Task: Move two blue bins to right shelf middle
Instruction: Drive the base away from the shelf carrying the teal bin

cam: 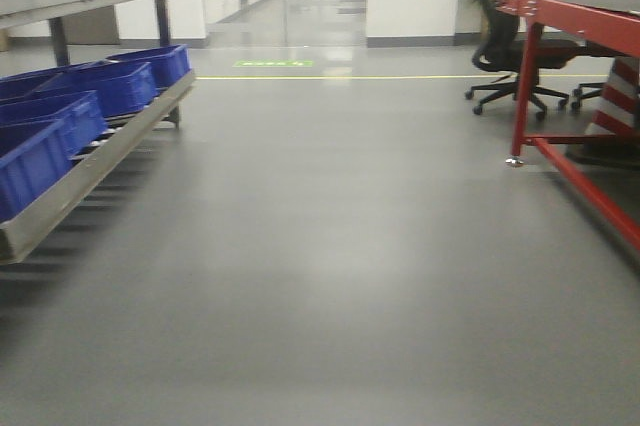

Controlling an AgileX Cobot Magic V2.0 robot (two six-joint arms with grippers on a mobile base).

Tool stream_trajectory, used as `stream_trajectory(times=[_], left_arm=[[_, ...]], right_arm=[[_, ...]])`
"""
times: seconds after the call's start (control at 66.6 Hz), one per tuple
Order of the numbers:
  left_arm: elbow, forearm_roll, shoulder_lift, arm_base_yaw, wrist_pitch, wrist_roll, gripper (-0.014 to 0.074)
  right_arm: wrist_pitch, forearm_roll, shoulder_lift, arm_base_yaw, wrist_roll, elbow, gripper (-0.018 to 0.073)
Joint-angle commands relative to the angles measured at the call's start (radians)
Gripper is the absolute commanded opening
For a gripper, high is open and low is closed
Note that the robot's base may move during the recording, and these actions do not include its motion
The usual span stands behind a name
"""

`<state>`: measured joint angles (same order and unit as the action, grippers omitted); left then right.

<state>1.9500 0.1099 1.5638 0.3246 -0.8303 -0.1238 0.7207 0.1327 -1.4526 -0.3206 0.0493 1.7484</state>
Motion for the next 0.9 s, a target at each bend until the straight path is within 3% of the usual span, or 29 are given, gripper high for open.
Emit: stream_trajectory(times=[0.0,0.886], left_arm=[[0.009,-0.013,-0.007,0.002,0.042,0.008,-0.0111],[0.009,-0.013,-0.007,0.002,0.042,0.008,-0.0111]], right_arm=[[-0.062,0.035,0.017,-0.003,-0.013,0.006,-0.0153],[-0.062,0.035,0.017,-0.003,-0.013,0.006,-0.0153]])
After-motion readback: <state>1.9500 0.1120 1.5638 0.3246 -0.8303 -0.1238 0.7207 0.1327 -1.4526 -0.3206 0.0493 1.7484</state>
